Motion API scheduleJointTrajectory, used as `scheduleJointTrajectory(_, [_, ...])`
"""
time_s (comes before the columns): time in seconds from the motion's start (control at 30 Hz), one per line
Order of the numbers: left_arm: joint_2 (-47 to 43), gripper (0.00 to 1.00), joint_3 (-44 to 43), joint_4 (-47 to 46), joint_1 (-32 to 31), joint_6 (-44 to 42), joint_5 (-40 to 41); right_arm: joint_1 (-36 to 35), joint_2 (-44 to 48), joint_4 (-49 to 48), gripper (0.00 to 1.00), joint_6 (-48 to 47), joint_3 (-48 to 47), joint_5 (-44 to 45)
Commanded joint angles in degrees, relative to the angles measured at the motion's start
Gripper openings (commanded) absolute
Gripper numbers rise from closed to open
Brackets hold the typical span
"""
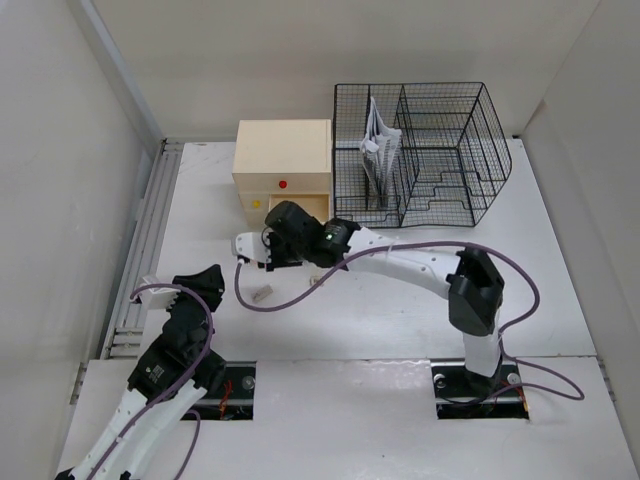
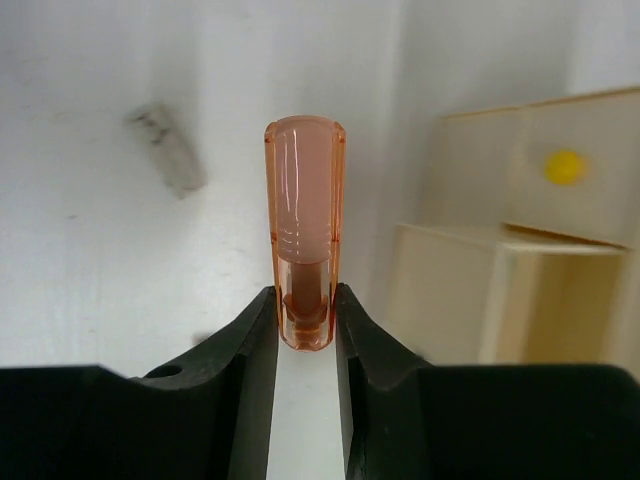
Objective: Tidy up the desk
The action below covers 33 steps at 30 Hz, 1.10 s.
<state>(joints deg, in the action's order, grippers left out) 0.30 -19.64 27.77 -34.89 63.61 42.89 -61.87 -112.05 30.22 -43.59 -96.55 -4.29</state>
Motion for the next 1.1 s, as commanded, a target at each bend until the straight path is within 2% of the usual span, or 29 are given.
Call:
scheduleJointTrajectory(0.0, [-4.34, 0.33, -2.07, 0.36, -0.26, 1.34, 1.67, 1.40, 3.59, -6.92, 0.00, 3.33, -0.65, 10.94])
scheduleJointTrajectory(0.23, [-4.34, 0.33, -2.07, 0.36, -0.26, 0.81, 1.14, 6.14, 3.59, -11.67, 0.00, 7.90, -1.97, 20.80])
scheduleJointTrajectory(0.47, [-4.34, 0.33, -1.54, -0.17, -0.26, 0.28, 0.61, 9.13, 3.59, -12.20, 0.01, 8.53, -2.50, 22.06])
scheduleJointTrajectory(0.5, [-4.34, 0.33, -1.54, -0.17, -0.26, 0.28, 0.61, 9.74, 2.81, -10.29, 0.05, 8.53, -3.20, 20.92])
scheduleJointTrajectory(0.53, [-4.34, 0.33, -1.54, -0.17, -0.26, 0.28, 0.61, 9.75, 2.80, -9.14, 0.15, 8.53, -4.25, 20.04])
scheduleJointTrajectory(0.57, [-4.34, 0.33, -1.54, -0.17, -0.26, 0.28, 0.61, 10.27, 2.11, -8.08, 0.38, 8.53, -4.26, 18.98])
scheduleJointTrajectory(0.63, [-4.34, 0.33, -1.54, -0.17, -0.26, 0.28, 0.61, 10.27, 2.10, -7.45, 0.51, 8.53, -4.78, 17.57])
scheduleJointTrajectory(0.7, [-4.34, 0.33, -1.54, -0.17, -0.26, -0.24, 0.61, 10.27, 2.10, -8.15, 0.55, 9.22, -4.08, 15.99])
scheduleJointTrajectory(0.73, [-4.34, 0.33, -1.54, -0.17, -0.26, -0.25, 0.61, 10.27, 2.79, -8.16, 0.49, 9.23, -4.08, 15.98])
scheduleJointTrajectory(0.77, [-4.34, 0.33, -1.54, -0.17, -0.26, -0.25, 0.61, 10.27, 2.80, -8.68, 0.37, 9.75, -4.08, 15.38])
scheduleJointTrajectory(0.8, [-4.34, 0.33, -1.54, -0.17, -0.26, -0.25, 0.61, 10.27, 3.50, -8.68, 0.15, 10.36, -4.08, 14.76])
scheduleJointTrajectory(0.87, [-4.34, 0.33, -1.54, -0.17, -0.26, -0.25, 0.61, 10.80, 4.38, -8.07, 0.01, 10.37, -4.08, 8.80])
scheduleJointTrajectory(0.9, [-4.34, 0.34, -1.54, -0.17, -0.26, -0.25, 0.61, 11.67, 5.08, -7.37, 0.00, 11.15, -4.08, 5.65])
scheduleJointTrajectory(0.93, [-4.34, 0.34, -1.54, -0.17, -0.26, -0.25, 0.61, 12.38, 5.09, -5.97, 0.00, 11.77, -4.86, -3.00])
scheduleJointTrajectory(1.03, [-4.34, 0.34, -1.54, -0.70, -0.26, -0.25, 0.61, 15.72, 3.51, 0.62, 0.00, 11.78, -8.12, -17.02])
scheduleJointTrajectory(1.07, [-4.34, 0.34, -1.54, -0.70, -0.26, -0.25, 0.61, 17.38, 2.90, 2.46, 0.00, 11.78, -8.99, -25.76])
